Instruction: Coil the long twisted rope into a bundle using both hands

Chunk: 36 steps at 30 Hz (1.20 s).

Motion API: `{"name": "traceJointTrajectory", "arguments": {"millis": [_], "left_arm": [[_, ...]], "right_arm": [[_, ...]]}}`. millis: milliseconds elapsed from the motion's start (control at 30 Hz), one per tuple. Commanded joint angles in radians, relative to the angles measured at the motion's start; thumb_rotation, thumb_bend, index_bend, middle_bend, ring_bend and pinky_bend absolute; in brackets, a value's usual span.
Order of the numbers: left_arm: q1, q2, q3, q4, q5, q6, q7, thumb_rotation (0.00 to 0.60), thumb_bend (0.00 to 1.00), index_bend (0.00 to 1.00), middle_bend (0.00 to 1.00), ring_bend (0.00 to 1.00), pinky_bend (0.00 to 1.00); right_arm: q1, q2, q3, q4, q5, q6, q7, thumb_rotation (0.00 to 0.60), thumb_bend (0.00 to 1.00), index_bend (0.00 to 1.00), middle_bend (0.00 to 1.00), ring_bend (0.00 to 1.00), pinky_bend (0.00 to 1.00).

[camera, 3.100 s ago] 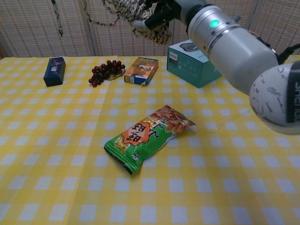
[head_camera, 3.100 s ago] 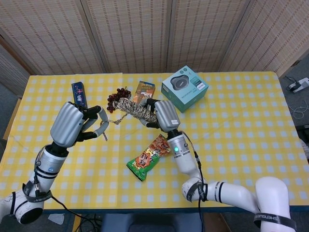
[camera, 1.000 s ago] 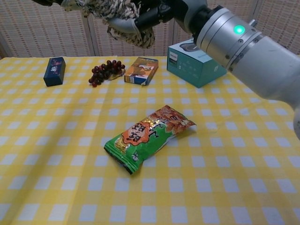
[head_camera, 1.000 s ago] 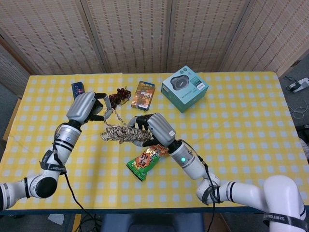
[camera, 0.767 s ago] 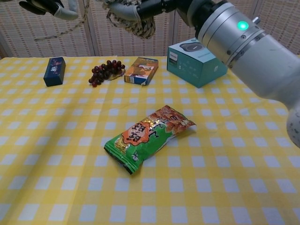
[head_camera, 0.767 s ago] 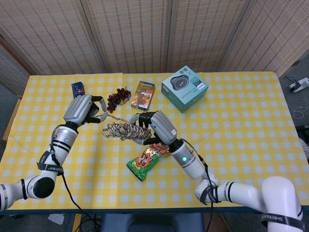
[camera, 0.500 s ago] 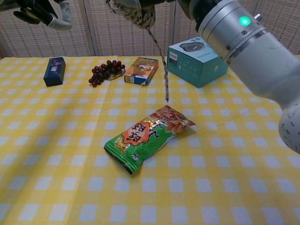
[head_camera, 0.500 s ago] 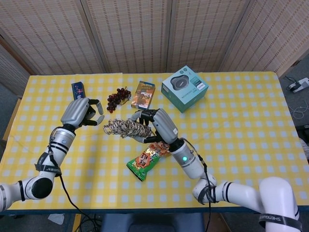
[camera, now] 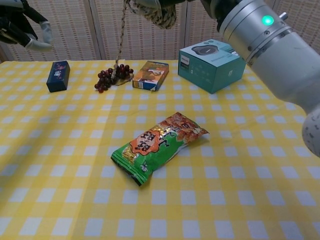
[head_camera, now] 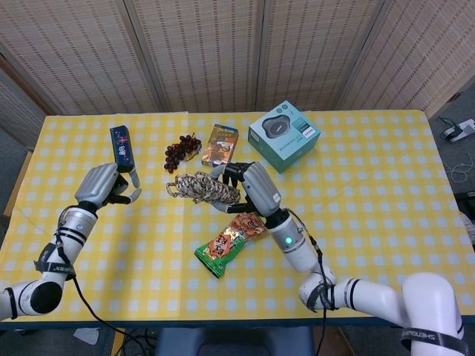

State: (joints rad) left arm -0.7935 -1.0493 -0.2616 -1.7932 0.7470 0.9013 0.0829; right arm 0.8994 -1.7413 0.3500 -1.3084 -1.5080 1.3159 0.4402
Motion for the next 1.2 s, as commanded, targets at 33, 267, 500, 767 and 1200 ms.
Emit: {"name": "traceJointTrajectory", "arguments": {"millis": [33,267,500,767,1200], "left_arm": [[0.025,0.014,0.017,0.007,0.036,0.008,-0.013,0.6,0.36,0.68,0.99,0.95,1.0],[0.089,0.023,0.058,0.016,0.131,0.068,-0.012,0.6,0.36,0.5,0.79,0.71,0.95],[0.15,0.013,0.085,0.04,0.215,0.177,0.025,0.6,0.36,0.41,0.57,0.51,0.65],[0.24,-0.02,0.108,0.088,0.321,0.344,0.056,0.6,0.35,0.36,0.47,0.41,0.53],[0.354,0.005,0.135,0.096,0.402,0.442,0.046,0.6,0.33,0.36,0.44,0.39,0.46]], "right_arm": [[-0.016,0.066,-0.02,-0.048,0.024,-0.054,-0.064,0.6,0.29,0.91,0.7,0.59,0.66],[-0.053,0.159,-0.051,-0.11,0.063,-0.114,-0.142,0.6,0.3,0.91,0.7,0.59,0.66],[-0.079,0.236,-0.091,-0.149,0.094,-0.187,-0.185,0.6,0.31,0.91,0.69,0.59,0.66],[-0.099,0.282,-0.138,-0.145,0.104,-0.253,-0.201,0.6,0.31,0.91,0.69,0.59,0.66],[-0.128,0.29,-0.158,-0.123,0.086,-0.247,-0.167,0.6,0.31,0.91,0.69,0.59,0.66]]}}
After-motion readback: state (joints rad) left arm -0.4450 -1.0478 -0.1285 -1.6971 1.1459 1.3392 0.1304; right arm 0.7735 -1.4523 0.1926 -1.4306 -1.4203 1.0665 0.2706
